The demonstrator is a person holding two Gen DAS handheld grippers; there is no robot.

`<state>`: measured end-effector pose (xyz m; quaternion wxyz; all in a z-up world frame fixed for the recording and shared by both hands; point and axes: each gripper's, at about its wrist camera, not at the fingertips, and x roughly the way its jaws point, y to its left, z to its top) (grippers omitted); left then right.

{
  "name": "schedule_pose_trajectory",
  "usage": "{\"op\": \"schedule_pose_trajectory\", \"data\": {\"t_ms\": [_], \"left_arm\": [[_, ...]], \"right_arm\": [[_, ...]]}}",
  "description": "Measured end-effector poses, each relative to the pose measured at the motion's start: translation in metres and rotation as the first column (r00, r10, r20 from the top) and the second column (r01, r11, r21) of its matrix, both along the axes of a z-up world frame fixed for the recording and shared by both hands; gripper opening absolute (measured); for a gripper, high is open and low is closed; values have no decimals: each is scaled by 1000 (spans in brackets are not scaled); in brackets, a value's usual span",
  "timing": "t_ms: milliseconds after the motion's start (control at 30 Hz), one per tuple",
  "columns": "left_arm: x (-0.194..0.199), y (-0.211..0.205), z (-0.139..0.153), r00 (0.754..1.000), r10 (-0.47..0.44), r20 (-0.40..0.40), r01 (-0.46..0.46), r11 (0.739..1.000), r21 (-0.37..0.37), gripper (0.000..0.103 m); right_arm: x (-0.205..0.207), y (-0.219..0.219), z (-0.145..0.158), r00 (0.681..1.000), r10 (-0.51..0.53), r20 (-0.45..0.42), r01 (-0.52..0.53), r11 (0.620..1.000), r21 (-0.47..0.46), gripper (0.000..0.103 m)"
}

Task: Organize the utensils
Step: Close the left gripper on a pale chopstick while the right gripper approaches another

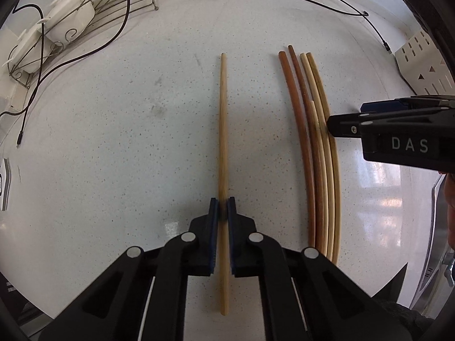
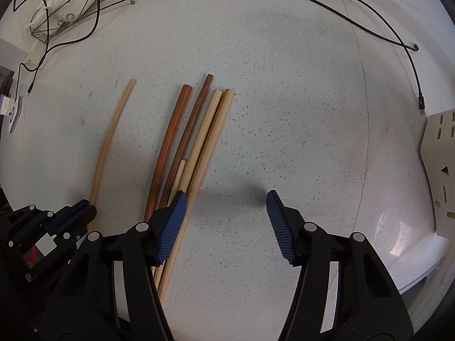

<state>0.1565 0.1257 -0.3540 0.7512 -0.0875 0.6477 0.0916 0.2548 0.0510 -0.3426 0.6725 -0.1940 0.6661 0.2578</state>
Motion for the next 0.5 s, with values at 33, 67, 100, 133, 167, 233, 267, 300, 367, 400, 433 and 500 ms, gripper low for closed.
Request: {"op": "schedule_pose_trajectory", "data": {"t_ms": [33, 67, 100, 133, 167, 233, 267, 300, 367, 400, 433, 500], "left_arm": [[0, -1, 0, 1000, 3, 2, -3, 1000, -2, 6], [-2, 5, 3, 1000, 3, 4, -3, 1000, -4, 6], [-2, 5, 3, 1000, 2, 5, -2, 1000, -5, 6], [-3, 5, 2, 1000, 4, 6, -4, 1000, -7, 6], [-4, 4, 1, 1000, 7, 8, -6, 1000, -10, 6], [-5, 6, 2, 1000, 13, 11, -13, 1000, -18, 6], [-6, 7, 2, 1000, 17, 13, -17, 1000, -24, 6], [-7, 8, 3, 1000, 22, 14, -22, 999, -31, 6], [-8, 10, 3, 1000, 26, 14, -25, 999, -40, 6], [-8, 11, 3, 1000, 25, 13, -25, 999, -40, 6], [-8, 11, 3, 1000, 22, 11, -22, 999, -37, 6], [-6, 7, 3, 1000, 9, 3, -9, 1000, -21, 6]], "right_arm": [[-1, 0, 0, 1000, 4, 0, -4, 1000, 0, 54], [-2, 1, -1, 1000, 6, 1, -6, 1000, -2, 54], [-2, 2, -1, 1000, 7, 1, -7, 1000, -5, 54], [-3, 3, -1, 1000, 6, 0, -6, 1000, -9, 54], [-4, 6, -2, 1000, 9, 3, -9, 1000, -16, 54], [-9, 10, -4, 999, 35, 17, -35, 999, -40, 54], [-11, 12, -4, 998, 52, 26, -51, 997, -52, 54], [-14, 17, -5, 997, 65, 33, -63, 996, -60, 54], [-15, 27, -5, 997, 76, 31, -74, 995, -60, 54], [-15, 28, -5, 996, 80, 27, -78, 995, -61, 54], [-16, 29, -5, 996, 88, 28, -86, 994, -66, 53], [-17, 33, -5, 994, 109, 26, -107, 992, -68, 52]]}}
